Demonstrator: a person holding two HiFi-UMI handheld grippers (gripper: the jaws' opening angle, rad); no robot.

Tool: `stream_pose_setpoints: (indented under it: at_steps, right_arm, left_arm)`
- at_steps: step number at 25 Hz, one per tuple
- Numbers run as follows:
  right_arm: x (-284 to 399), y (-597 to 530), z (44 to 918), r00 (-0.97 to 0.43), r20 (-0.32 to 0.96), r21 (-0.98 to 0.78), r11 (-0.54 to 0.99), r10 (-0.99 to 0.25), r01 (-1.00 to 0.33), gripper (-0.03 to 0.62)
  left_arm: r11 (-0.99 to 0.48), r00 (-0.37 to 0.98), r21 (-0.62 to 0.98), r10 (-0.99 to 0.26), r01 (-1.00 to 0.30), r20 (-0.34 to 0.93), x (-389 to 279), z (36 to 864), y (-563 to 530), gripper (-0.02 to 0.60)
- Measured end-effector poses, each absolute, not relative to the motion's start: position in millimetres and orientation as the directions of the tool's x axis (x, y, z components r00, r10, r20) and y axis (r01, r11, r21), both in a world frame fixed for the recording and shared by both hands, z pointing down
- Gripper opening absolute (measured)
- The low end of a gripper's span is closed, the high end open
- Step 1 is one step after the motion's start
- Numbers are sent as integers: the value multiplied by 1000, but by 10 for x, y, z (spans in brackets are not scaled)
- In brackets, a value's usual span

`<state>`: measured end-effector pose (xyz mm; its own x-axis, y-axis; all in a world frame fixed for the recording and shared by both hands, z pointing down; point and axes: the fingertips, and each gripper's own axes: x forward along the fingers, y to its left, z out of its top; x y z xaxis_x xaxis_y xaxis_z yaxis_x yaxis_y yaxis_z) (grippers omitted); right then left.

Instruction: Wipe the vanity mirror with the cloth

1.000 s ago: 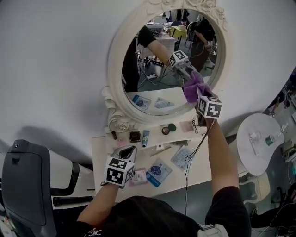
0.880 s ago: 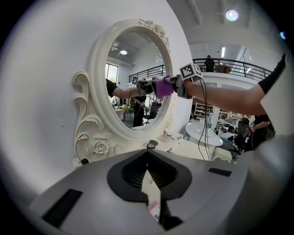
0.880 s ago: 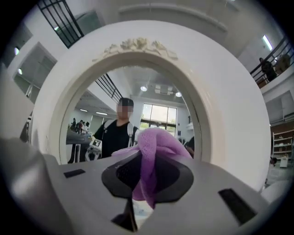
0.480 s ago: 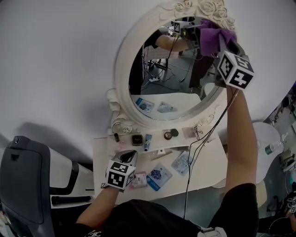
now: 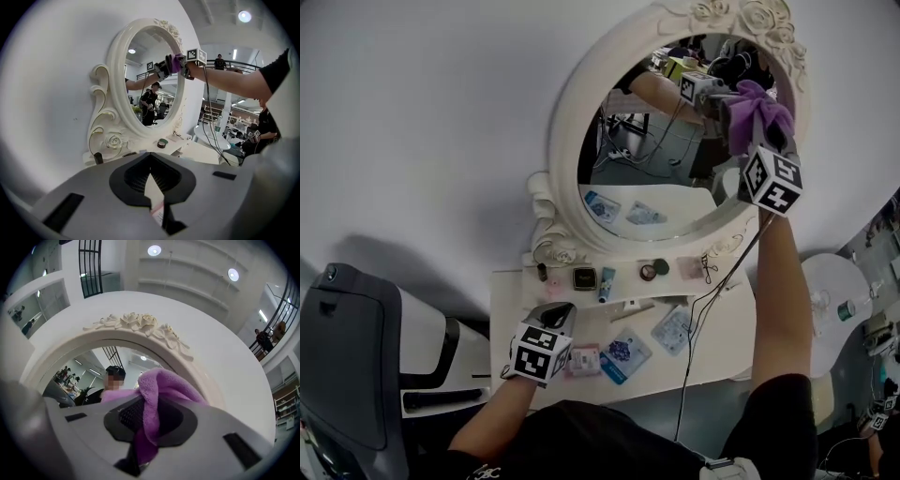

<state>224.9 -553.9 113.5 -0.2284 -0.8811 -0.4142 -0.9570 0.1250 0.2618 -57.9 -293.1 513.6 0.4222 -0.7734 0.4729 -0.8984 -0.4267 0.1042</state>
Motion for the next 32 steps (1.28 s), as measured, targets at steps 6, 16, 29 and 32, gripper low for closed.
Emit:
stream_pose_setpoints:
  at_steps: [6, 16, 29, 32]
  right_arm:
    - [2272, -5581, 1844, -160, -389, 63, 147, -907, -987, 57]
    - [2219, -5650, 3524, -160, -80, 41, 157, -984, -987, 57]
    - [2055, -5526, 4667, -137, 437, 188, 239, -889, -953, 57]
    - [1860, -5281, 4734, -217, 403, 140, 294, -889, -946, 57]
  left_arm:
    - [-462, 451, 106, -747, -880, 489, -453, 5206, -2970, 6]
    - [-502, 480, 99, -725, -859, 494, -303, 5219, -2920, 6]
    - [-481, 470, 109, -743, -870, 476, -347, 5147, -2886, 6]
    - [-486, 481, 113, -752, -866, 451, -294, 5068, -2941, 6]
